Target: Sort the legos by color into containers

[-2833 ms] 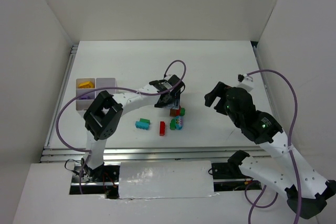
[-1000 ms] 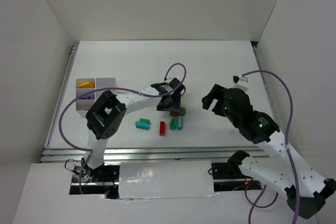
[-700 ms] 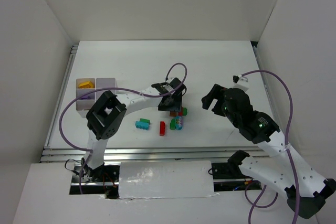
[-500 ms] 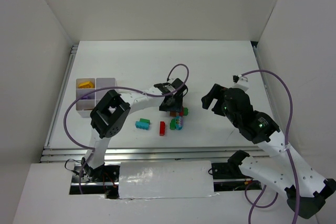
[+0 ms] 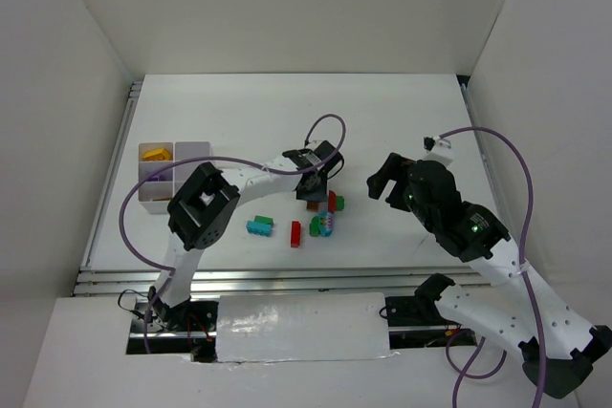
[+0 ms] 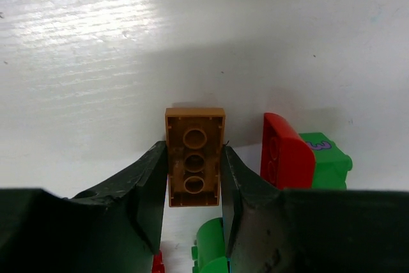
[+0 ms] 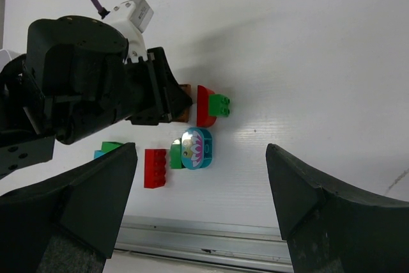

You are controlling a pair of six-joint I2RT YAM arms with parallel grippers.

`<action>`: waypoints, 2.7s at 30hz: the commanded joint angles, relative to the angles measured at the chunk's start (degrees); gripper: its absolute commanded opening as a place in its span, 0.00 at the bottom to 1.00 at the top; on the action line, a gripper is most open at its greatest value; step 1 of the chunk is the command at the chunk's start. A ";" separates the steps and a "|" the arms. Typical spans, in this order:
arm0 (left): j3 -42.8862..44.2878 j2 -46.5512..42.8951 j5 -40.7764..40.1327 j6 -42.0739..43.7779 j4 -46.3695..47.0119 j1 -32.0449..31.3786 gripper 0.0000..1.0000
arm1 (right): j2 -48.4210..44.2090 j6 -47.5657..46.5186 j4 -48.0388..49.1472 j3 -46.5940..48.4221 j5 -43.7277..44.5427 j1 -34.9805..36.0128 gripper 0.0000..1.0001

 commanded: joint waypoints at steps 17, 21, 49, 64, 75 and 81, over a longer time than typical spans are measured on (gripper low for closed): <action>-32.03 -56.03 -5.26 -14.60 4.05 42.78 0.00 | -0.51 -0.66 5.28 -3.20 -3.30 -0.92 0.89; -36.33 -60.72 -2.54 -15.39 1.59 54.15 0.00 | -0.42 -0.66 6.51 -3.90 -4.09 -1.01 0.89; -51.19 -58.88 8.46 -18.90 15.47 68.67 0.19 | 0.37 -2.33 9.33 -5.66 -8.22 -0.92 0.89; -52.78 -59.32 10.91 -19.17 18.11 70.34 0.61 | 1.25 -3.29 9.24 -5.04 -9.89 -0.83 0.89; -50.77 -61.77 14.43 -16.36 16.80 71.48 0.76 | 2.65 -4.00 10.38 -6.27 -10.77 -0.92 0.89; -41.74 -63.98 14.70 -5.91 10.30 66.40 0.99 | 12.40 -4.18 11.35 -6.02 -11.93 -1.01 0.90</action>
